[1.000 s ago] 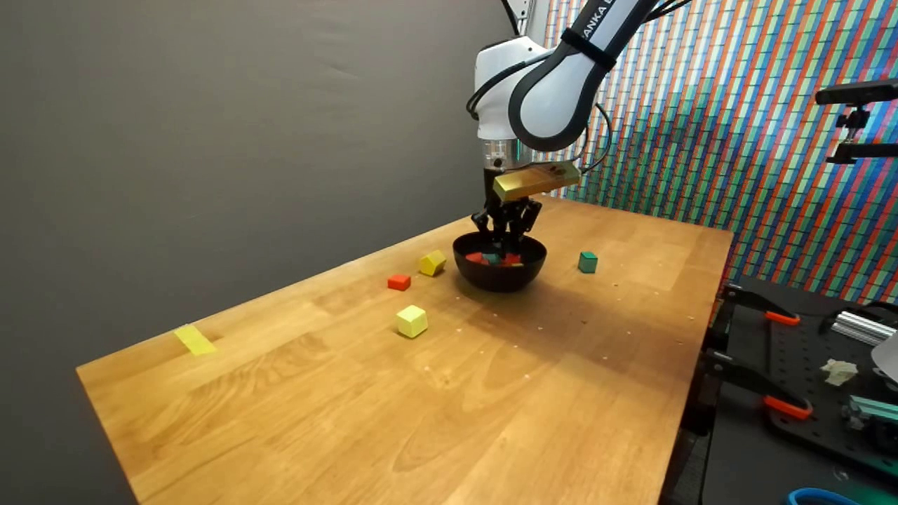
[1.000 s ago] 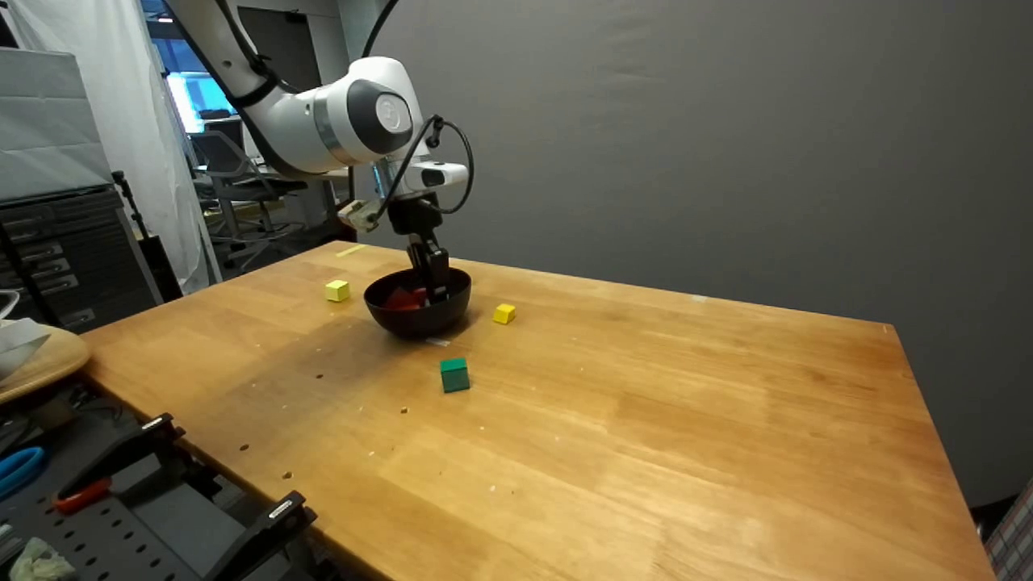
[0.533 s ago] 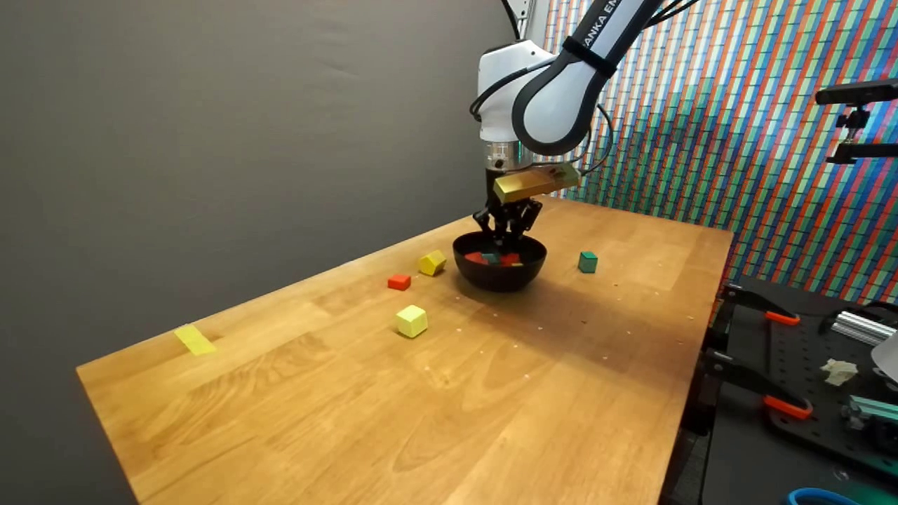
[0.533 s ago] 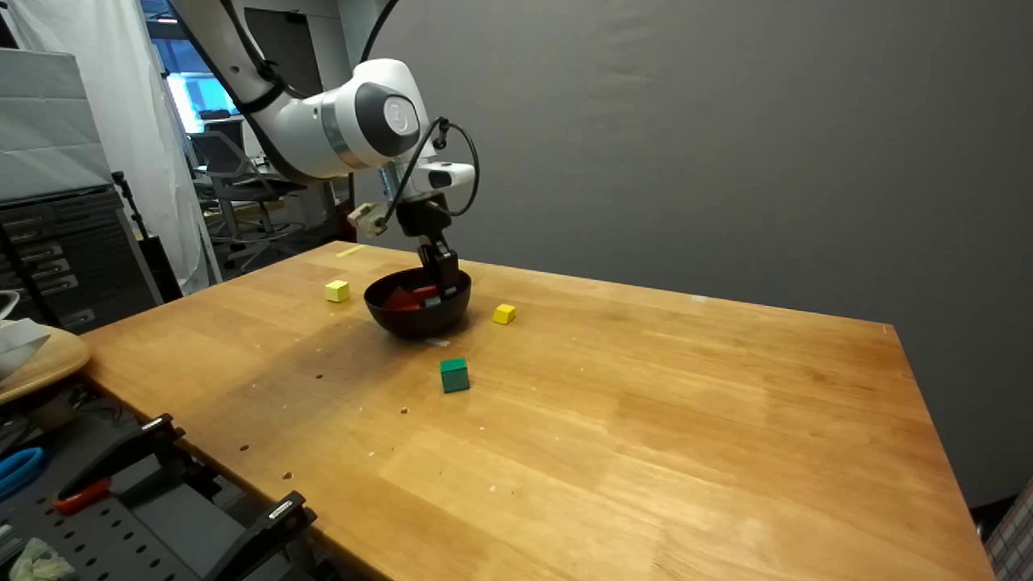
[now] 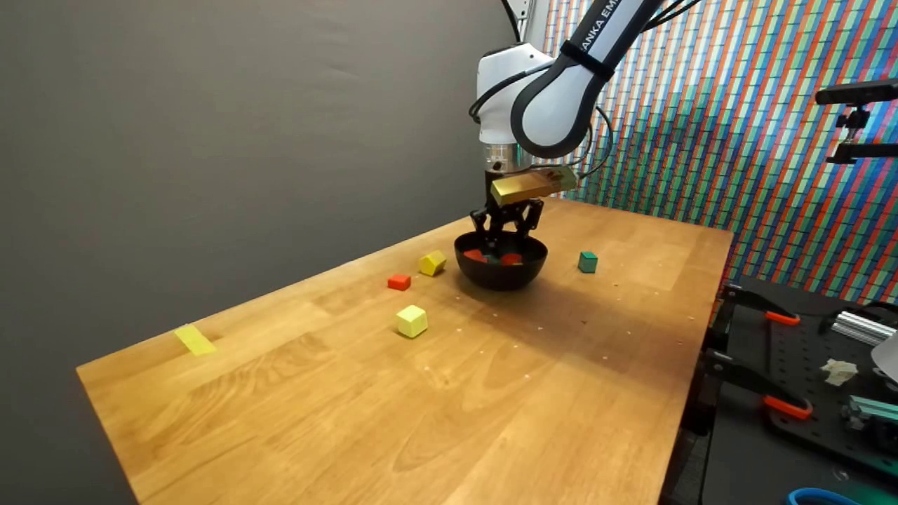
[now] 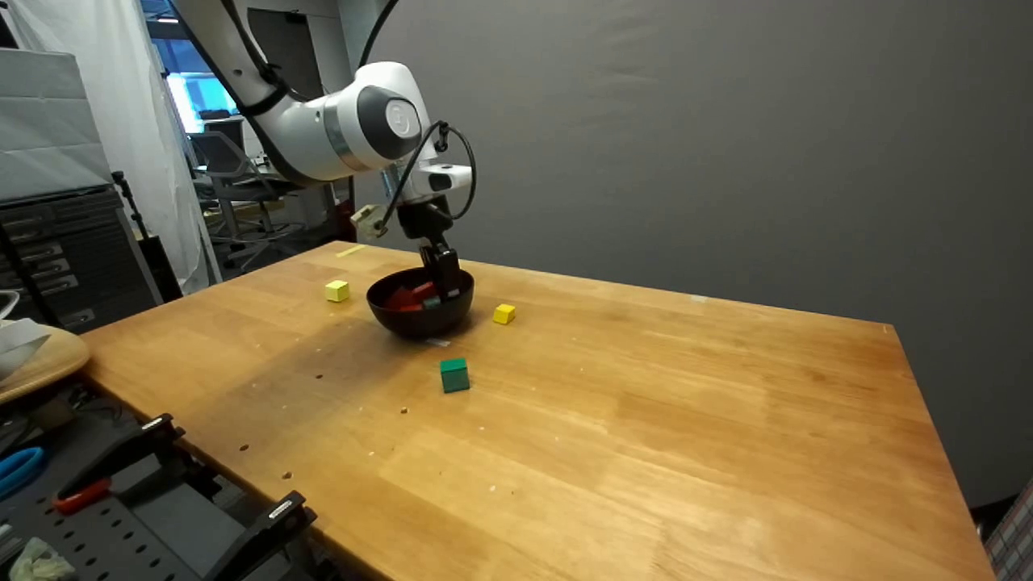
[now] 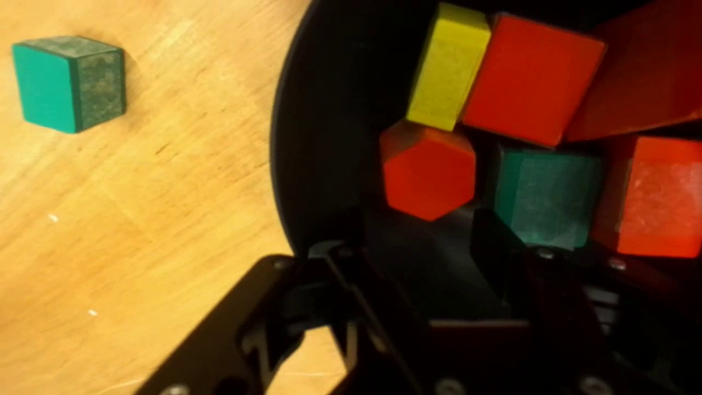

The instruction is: Remove the cubes from the bowl

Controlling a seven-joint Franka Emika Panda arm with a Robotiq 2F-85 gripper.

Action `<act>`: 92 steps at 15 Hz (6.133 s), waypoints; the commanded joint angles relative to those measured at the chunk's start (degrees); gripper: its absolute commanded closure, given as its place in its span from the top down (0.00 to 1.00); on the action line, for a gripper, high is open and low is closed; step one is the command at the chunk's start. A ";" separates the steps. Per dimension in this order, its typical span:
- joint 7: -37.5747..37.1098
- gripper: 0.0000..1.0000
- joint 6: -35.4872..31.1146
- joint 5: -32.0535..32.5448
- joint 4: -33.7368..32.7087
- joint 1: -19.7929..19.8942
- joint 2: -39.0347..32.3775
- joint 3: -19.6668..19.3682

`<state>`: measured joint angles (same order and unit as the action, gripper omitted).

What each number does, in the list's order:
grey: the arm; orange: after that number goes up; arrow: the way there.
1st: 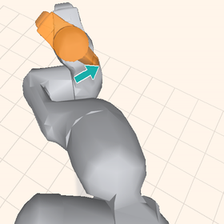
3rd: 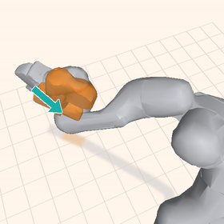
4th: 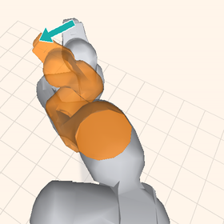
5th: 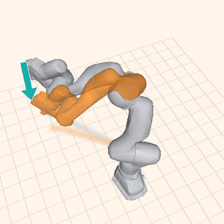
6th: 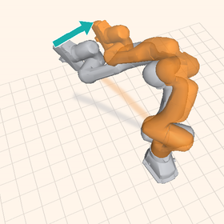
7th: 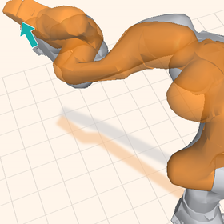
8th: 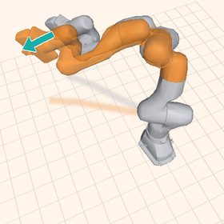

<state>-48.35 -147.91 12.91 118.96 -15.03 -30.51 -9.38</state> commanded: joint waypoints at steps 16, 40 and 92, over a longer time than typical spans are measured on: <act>1.51 0.16 0.98 -6.26 2.30 1.81 2.94 2.38; -14.99 0.16 -17.31 0.71 23.69 -13.02 13.70 11.51; -8.94 0.77 -10.80 -17.95 0.66 1.45 -4.47 6.51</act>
<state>-59.43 -161.35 -5.04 123.38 -13.08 -31.74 -2.71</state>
